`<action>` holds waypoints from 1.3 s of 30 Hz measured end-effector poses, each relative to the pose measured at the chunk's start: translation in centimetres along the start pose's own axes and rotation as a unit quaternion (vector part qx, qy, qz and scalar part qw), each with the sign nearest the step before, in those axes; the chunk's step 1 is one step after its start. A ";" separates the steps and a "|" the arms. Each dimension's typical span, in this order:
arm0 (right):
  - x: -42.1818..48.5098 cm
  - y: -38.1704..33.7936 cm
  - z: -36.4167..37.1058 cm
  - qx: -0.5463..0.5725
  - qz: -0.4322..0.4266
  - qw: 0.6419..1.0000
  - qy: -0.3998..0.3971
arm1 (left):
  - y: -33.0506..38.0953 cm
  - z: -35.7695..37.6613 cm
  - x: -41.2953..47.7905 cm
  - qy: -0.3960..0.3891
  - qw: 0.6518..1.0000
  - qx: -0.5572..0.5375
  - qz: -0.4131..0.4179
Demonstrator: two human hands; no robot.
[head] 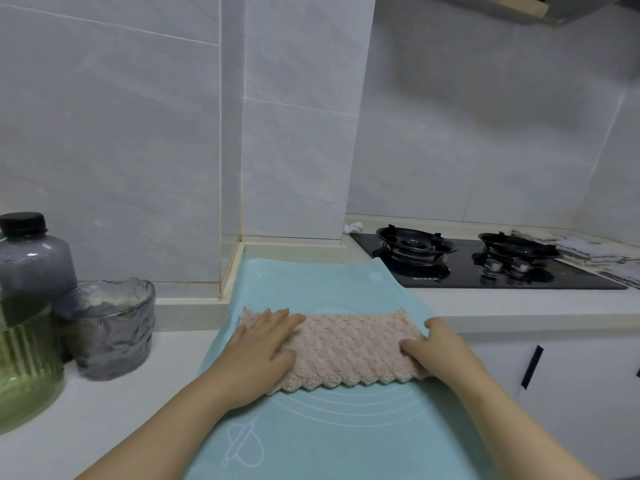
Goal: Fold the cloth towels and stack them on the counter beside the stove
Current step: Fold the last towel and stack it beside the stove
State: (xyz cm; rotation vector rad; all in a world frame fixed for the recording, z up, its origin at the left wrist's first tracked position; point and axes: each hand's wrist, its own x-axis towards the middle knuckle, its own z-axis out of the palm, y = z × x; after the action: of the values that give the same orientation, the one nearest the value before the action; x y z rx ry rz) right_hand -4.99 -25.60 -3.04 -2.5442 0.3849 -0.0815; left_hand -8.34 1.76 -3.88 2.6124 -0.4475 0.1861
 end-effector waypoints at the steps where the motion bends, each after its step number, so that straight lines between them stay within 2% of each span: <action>1: -0.2 0.2 -0.1 0.002 0.004 1.000 -0.005 | -0.1 0.0 -0.1 -0.033 0.999 0.018 -0.003; 4: -0.7 0.8 -0.4 0.031 0.006 1.000 0.000 | -0.1 0.1 -0.4 -0.107 0.990 0.086 -0.016; 6: -1.0 1.0 -0.5 0.056 0.008 0.998 0.014 | 0.1 0.3 -0.6 -0.120 0.986 0.117 -0.022; 8: -1.0 1.0 -0.5 0.070 0.006 0.997 0.025 | 0.2 0.2 -0.5 -0.066 0.992 0.111 -0.003; 10: -0.9 0.8 -0.2 0.081 0.010 0.996 0.035 | 0.4 0.0 -0.5 0.001 0.996 0.073 0.050; 11: -0.8 0.7 -0.1 0.085 0.012 0.995 0.042 | 0.4 -0.1 -0.6 -0.009 0.996 0.066 0.065; 14: -0.7 0.2 0.2 0.112 0.018 0.992 0.058 | 0.8 0.2 -0.9 -0.128 0.982 0.120 0.069; 17: -1.0 -1.2 0.0 0.172 0.017 0.983 0.068 | 0.8 0.2 -0.7 -0.157 0.975 0.143 0.067; 19: -1.2 -2.4 0.0 0.209 0.003 0.974 0.092 | 0.7 0.0 -0.5 -0.141 0.984 0.088 0.066; 21: -1.6 -4.0 0.0 0.244 -0.028 0.961 0.124 | 0.0 -0.1 -0.1 -0.077 0.994 -0.064 0.038; 22: -1.9 -5.1 0.1 0.263 -0.048 0.954 0.132 | -0.5 -0.5 0.0 -0.039 0.986 -0.161 0.002; 25: -3.4 -8.6 0.2 0.318 -0.096 0.937 0.108 | -1.6 -1.1 0.9 0.041 0.912 -0.393 -0.112; 27: -5.0 -11.2 0.8 0.324 -0.129 0.934 0.074 | -2.1 -1.4 1.0 0.063 0.867 -0.474 -0.141; 29: -6.6 -13.1 1.5 0.313 -0.162 0.936 0.013 | -1.8 -1.8 1.2 0.059 0.861 -0.482 -0.151; 31: -7.9 -14.2 2.0 0.310 -0.179 0.928 -0.103 | -1.6 -1.8 1.0 0.062 0.849 -0.501 -0.158; 33: -8.3 -14.2 2.5 0.304 -0.173 0.916 -0.198 | -2.1 -1.5 0.8 0.062 0.854 -0.500 -0.132; 34: -8.0 -14.0 2.7 0.303 -0.171 0.915 -0.202 | -2.0 -1.6 0.8 0.070 0.860 -0.487 -0.132; 37: -7.1 -13.1 3.2 0.313 -0.168 0.926 -0.130 | -2.2 -1.2 0.6 0.070 0.892 -0.431 -0.114; 39: -6.8 -12.7 3.3 0.281 -0.178 0.938 -0.100 | -2.3 -1.2 0.4 0.087 0.912 -0.391 -0.087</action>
State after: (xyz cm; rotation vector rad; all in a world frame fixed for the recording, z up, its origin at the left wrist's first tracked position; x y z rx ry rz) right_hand -7.77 -11.76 1.19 -1.9968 -0.1689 -0.0561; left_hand -7.26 4.17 -3.81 1.8102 -0.1664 0.1392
